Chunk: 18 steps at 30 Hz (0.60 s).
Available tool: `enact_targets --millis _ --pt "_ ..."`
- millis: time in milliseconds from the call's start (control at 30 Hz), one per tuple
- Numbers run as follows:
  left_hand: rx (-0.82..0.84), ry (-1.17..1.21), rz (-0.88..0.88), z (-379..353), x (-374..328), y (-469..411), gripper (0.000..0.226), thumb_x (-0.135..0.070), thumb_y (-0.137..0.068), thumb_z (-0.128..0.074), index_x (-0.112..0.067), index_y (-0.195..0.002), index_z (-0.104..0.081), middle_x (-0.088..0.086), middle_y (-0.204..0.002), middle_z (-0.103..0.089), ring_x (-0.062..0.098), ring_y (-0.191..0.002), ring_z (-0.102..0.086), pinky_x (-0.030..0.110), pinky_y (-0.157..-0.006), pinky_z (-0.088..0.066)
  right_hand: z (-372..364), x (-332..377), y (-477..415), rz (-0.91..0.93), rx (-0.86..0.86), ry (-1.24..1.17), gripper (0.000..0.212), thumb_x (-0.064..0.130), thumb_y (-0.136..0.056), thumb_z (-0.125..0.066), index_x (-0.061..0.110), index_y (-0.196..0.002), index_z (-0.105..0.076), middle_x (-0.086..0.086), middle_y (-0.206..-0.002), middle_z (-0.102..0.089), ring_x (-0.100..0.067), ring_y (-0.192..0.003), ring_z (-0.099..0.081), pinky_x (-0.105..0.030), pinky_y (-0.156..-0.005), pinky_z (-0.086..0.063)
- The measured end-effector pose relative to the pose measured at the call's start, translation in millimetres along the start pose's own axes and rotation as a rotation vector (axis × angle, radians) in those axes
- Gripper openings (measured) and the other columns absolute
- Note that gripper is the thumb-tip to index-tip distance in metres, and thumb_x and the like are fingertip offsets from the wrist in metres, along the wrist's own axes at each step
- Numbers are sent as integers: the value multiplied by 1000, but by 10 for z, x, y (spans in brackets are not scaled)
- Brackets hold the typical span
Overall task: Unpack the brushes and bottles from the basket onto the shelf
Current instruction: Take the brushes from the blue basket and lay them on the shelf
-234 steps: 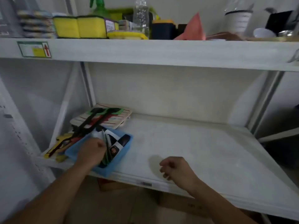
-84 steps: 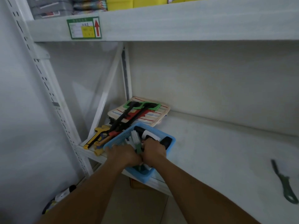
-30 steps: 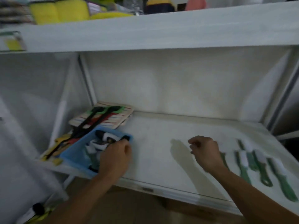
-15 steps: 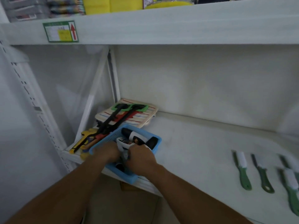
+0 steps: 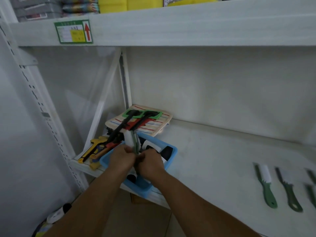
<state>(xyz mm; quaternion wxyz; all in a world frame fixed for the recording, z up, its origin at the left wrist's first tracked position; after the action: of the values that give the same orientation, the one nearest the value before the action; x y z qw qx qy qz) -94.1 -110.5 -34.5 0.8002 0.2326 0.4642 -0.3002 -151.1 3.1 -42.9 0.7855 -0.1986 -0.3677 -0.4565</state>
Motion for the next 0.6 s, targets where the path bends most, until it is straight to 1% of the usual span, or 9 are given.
enact_targets --millis 33,67,133,167,233,333,433,533,600 --pt "-19 105 13 4 -30 55 21 -7 -73 -77 -5 -88 -63 14 -87 -67 29 -85 -66 46 -77 -58 59 -4 29 0 -20 -83 7 8 -78 -64 1 -77 -63 -13 -75 -65 -21 -64 -59 -28 -43 -44" --pt "-46 205 18 19 -62 105 26 -6 -72 -79 -10 -89 -60 11 -89 -66 27 -86 -65 45 -76 -58 120 -3 68 0 -32 -177 9 8 -75 -68 -1 -74 -67 -15 -72 -68 -21 -62 -61 -34 -49 -50" --pt "-72 346 7 20 -149 203 31 -4 -72 -80 -18 -87 -58 5 -90 -67 21 -85 -65 39 -73 -56 275 -28 182 -9 -53 -403 12 11 -70 -79 2 -67 -70 -13 -66 -70 -19 -56 -63 -36 -53 -55" --pt "-55 399 -7 -30 -222 276 29 -4 -73 -80 -19 -87 -59 5 -90 -68 21 -85 -66 38 -74 -57 398 -73 272 -8 -65 -504 16 14 -68 -83 5 -66 -70 -12 -64 -69 -16 -54 -63 -33 -52 -54" --pt "17 471 -29 -224 -380 461 27 -4 -74 -80 -15 -90 -62 7 -90 -70 22 -83 -69 40 -74 -59 654 -189 493 18 -56 -659 18 17 -73 -84 6 -73 -70 -11 -65 -70 -14 -54 -64 -27 -48 -52" --pt "120 519 -66 -705 -626 791 24 -1 -75 -79 -10 -90 -63 10 -84 -70 24 -75 -71 38 -66 -59 1112 -577 873 10 -89 -788 16 19 -89 -71 7 -80 -65 -4 -56 -62 -15 -47 -57 -25 -43 -46" --pt "223 541 -65 -1382 -731 1196 22 3 -76 -76 -12 -83 -61 6 -73 -71 22 -68 -75 33 -59 -58 1704 -1291 1276 -108 -293 -749 24 15 -98 -56 12 -75 -61 6 -47 -51 -11 -40 -43 -21 -39 -35" --pt "381 463 -15 -2132 -676 1688 20 -1 -76 -78 -14 -85 -65 15 -86 -73 33 -80 -73 47 -73 -62 2449 -2061 1806 -218 -551 -494 27 8 -97 -49 12 -72 -61 6 -47 -55 -10 -40 -45 -21 -41 -36" --pt "442 386 -8 -2514 -613 1973 19 -3 -75 -79 -13 -85 -67 17 -89 -72 37 -85 -71 54 -80 -60 2940 -2537 2182 -297 -691 -276 20 8 -95 -48 13 -84 -64 -1 -62 -63 -18 -55 -56 -30 -52 -44"
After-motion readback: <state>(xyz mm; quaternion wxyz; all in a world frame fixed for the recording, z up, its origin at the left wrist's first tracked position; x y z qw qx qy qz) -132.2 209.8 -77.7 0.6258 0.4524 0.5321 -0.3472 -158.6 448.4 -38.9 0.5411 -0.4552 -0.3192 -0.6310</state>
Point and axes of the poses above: each hand's wrist, its own y-axis away from the middle knuckle, its own z-axis out of the back of the hand, x = y × z, the point moved 8 cm from there along -y, towards the middle knuckle
